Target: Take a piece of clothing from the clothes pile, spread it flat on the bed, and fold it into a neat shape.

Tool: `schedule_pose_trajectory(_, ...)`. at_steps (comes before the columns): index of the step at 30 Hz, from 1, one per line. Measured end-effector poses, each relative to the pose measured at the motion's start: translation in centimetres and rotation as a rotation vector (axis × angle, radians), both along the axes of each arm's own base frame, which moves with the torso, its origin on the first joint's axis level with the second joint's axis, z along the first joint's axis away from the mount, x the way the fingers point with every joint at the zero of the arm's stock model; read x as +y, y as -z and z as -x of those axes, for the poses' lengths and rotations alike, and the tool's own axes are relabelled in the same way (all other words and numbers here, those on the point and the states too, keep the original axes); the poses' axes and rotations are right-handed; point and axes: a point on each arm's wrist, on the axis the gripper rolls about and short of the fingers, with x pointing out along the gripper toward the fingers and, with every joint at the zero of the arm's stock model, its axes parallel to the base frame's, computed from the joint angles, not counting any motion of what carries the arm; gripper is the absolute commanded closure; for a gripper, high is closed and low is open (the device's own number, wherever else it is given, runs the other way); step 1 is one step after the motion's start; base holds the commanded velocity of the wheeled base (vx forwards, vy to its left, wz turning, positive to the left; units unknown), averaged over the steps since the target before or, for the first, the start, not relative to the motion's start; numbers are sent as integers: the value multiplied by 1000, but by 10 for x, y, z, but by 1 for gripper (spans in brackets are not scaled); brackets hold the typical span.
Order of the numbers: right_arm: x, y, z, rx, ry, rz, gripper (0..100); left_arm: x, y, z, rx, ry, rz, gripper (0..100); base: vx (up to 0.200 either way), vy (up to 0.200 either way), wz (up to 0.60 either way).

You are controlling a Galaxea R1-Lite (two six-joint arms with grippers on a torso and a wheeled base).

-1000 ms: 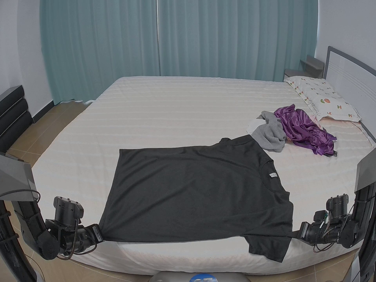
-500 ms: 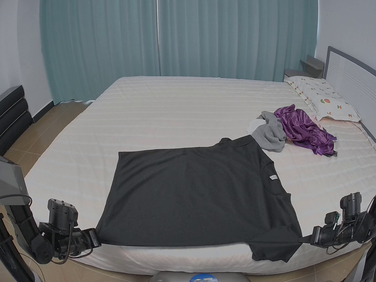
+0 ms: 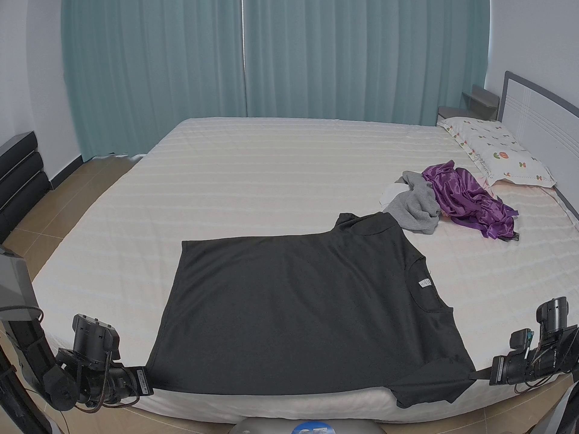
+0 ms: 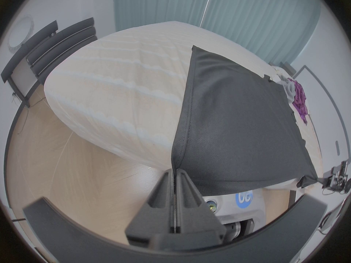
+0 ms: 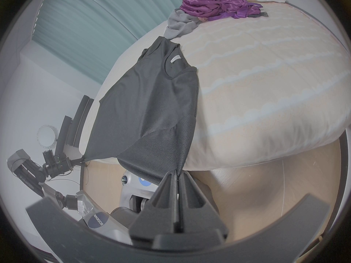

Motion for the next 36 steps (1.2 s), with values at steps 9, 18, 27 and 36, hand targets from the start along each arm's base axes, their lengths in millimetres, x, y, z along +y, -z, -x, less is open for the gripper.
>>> schedule_pose_trajectory(9,-1,-2,8,18,-32,19,100,2,-7,11,37,41,-33,100,0,0,0)
schedule_pose_trajectory(18,-1,-8,19,30,-42,32,100,4,-13,20,60,75,-59,100,0,0,0)
schedule_pose_trajectory(27,0,-14,26,13,-56,45,100,5,-17,25,57,93,-69,100,0,0,0)
schedule_pose_trajectory(36,1,-17,32,16,-67,49,100,6,-20,34,89,125,-91,100,0,0,0)
